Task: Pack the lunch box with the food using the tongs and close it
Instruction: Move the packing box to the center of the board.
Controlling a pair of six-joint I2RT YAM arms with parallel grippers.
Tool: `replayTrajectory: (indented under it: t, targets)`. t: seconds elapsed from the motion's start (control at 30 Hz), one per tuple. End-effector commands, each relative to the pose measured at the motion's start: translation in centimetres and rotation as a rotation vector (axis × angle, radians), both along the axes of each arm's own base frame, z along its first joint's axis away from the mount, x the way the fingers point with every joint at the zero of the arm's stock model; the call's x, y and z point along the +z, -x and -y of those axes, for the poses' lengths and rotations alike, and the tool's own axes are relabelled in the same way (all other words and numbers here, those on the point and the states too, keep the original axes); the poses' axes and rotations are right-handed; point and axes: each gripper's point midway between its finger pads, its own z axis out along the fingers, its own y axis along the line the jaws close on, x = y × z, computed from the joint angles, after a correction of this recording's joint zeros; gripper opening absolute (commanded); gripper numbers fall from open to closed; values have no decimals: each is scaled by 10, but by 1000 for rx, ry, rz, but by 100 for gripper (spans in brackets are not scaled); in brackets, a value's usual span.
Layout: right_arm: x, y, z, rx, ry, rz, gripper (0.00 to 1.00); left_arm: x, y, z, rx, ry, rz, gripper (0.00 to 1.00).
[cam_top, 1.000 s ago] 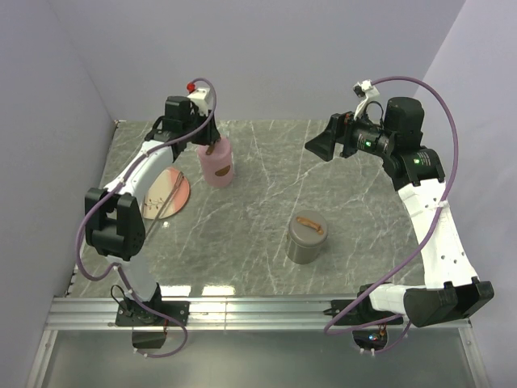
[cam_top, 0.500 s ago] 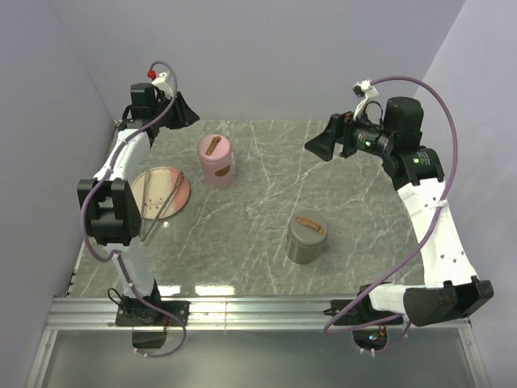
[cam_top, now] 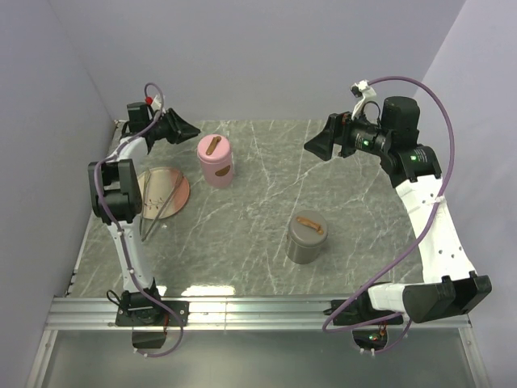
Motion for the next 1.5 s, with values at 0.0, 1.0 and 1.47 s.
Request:
replayTrajectory:
  t: [0.0, 1.0, 1.47]
  targets:
    - [11, 0, 7, -27, 7, 48, 100, 16, 7, 30, -121, 87, 44, 33]
    - [2, 10, 22, -74, 47, 67, 100, -51, 179, 152, -463, 80, -178, 23]
    - [2, 13, 26, -86, 42, 65, 100, -57, 277, 231, -593, 135, -286, 25]
